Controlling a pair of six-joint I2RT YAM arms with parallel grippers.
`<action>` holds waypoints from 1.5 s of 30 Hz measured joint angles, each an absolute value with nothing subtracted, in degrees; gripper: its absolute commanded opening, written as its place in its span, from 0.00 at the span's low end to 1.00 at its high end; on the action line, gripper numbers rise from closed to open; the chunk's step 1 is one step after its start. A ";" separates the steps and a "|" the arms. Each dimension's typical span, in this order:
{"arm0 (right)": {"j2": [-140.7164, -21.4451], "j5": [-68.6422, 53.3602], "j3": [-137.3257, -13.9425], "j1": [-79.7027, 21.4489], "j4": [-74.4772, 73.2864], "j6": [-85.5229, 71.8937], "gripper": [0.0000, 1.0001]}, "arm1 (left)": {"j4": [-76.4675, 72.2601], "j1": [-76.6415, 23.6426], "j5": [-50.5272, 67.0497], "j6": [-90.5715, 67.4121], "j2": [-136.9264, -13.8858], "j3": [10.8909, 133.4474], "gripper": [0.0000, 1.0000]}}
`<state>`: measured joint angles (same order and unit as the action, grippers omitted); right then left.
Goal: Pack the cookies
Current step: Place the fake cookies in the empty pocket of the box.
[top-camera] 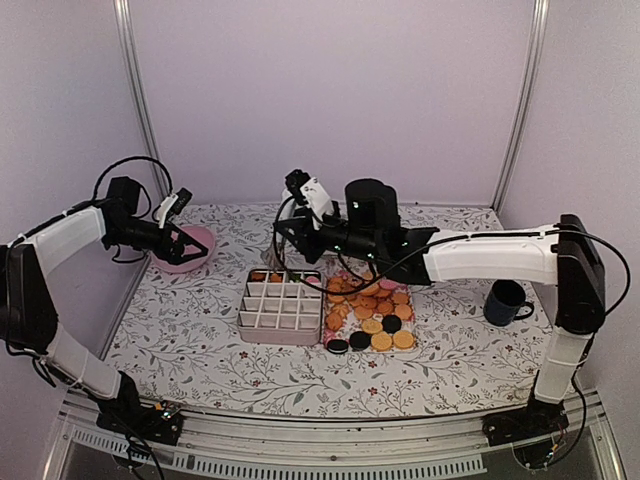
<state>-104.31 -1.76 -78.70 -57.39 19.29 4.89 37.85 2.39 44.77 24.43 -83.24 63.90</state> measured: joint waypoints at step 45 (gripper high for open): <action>-121.78 -5.65 -91.72 -57.82 19.35 1.41 0.30 | 35.77 2.44 42.54 25.47 -80.12 60.99 0.99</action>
